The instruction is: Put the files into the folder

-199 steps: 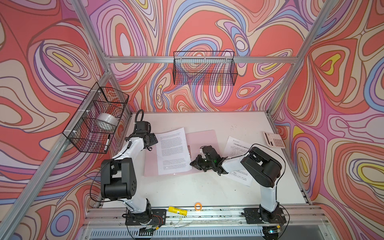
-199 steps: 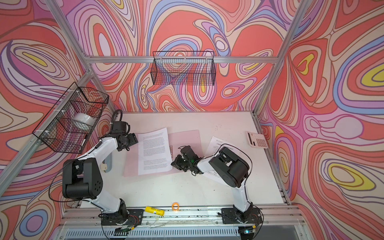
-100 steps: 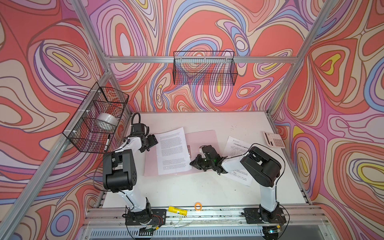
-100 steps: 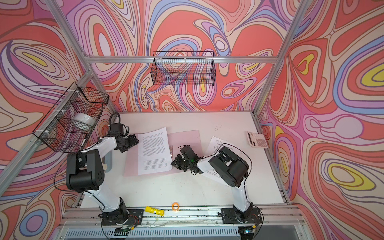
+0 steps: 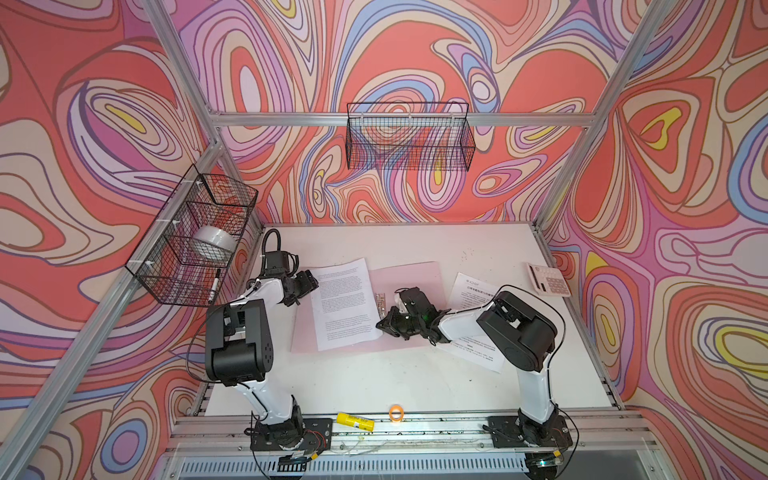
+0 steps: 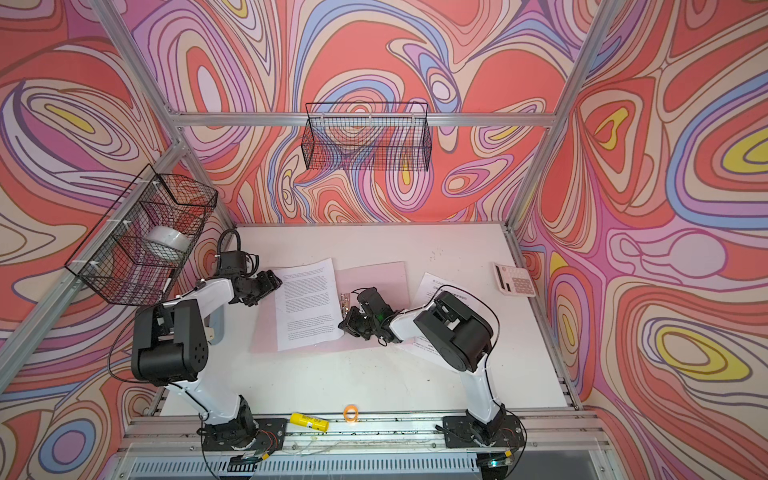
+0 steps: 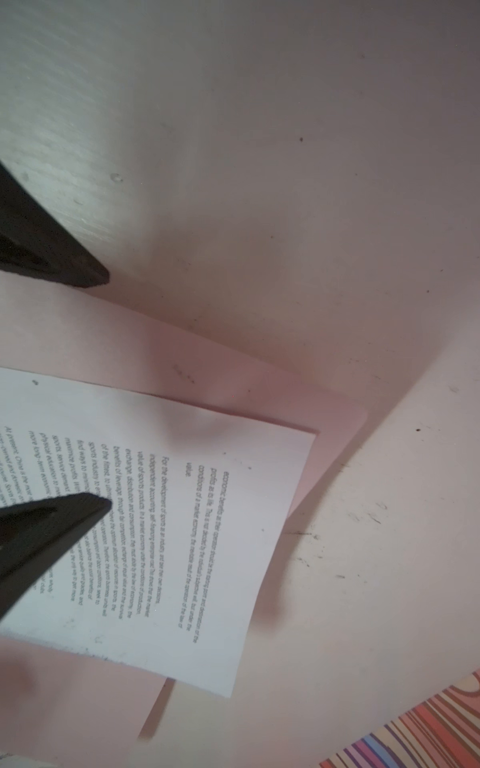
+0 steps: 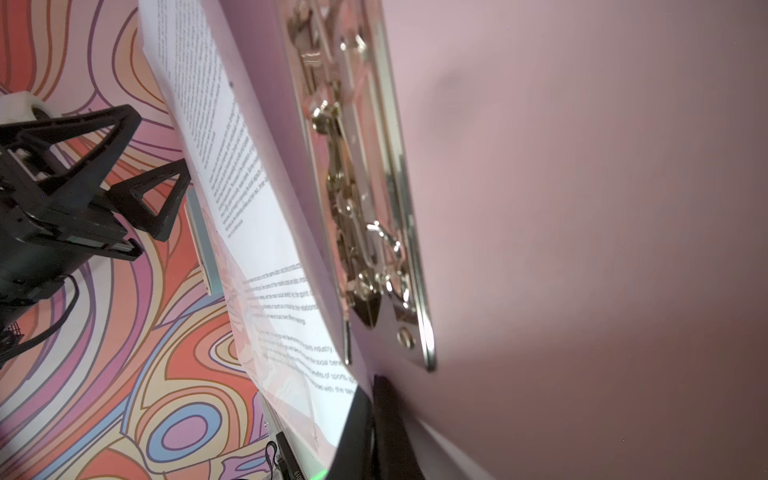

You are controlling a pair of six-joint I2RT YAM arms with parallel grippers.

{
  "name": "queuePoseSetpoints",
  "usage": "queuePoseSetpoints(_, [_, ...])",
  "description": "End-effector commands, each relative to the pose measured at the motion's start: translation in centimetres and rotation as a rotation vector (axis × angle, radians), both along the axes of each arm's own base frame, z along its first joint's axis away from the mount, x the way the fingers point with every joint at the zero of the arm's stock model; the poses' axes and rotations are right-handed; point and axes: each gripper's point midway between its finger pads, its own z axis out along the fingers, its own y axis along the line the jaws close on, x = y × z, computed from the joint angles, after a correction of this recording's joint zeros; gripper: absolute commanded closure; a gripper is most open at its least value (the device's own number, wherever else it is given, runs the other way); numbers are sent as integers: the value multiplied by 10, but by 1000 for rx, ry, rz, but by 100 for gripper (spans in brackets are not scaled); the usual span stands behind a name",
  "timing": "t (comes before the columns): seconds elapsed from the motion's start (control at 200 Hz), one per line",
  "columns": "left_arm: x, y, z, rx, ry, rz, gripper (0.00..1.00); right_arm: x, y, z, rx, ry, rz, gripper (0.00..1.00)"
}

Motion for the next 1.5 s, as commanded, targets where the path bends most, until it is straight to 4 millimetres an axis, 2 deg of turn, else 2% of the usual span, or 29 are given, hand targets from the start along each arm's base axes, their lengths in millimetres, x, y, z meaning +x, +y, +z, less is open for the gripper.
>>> queuePoseSetpoints(0.0, [2,-3,14,-21,-48,5,23,-5,7,-5,-19,9,30,100])
queuePoseSetpoints(0.15, [2,-3,15,-25,-54,15,23,-12,11,-5,-31,23,33,100])
queuePoseSetpoints(0.421, [0,-2,16,-25,-58,26,23,-17,-17,-5,-69,27,-74,100])
queuePoseSetpoints(0.536, [1,-3,17,-30,-62,28,23,-17,-19,-5,-58,27,-95,100])
queuePoseSetpoints(0.832, [2,-5,19,-43,-69,24,24,-15,-11,-9,-50,38,-106,100])
queuePoseSetpoints(1.022, [3,-7,19,-51,-71,21,24,-14,10,-3,-15,40,-75,100])
queuePoseSetpoints(1.307, [3,-12,18,-60,-75,11,24,-23,29,0,6,53,-37,100])
queuePoseSetpoints(1.498, [3,-14,16,-59,-72,7,24,-28,33,-2,10,63,-29,100])
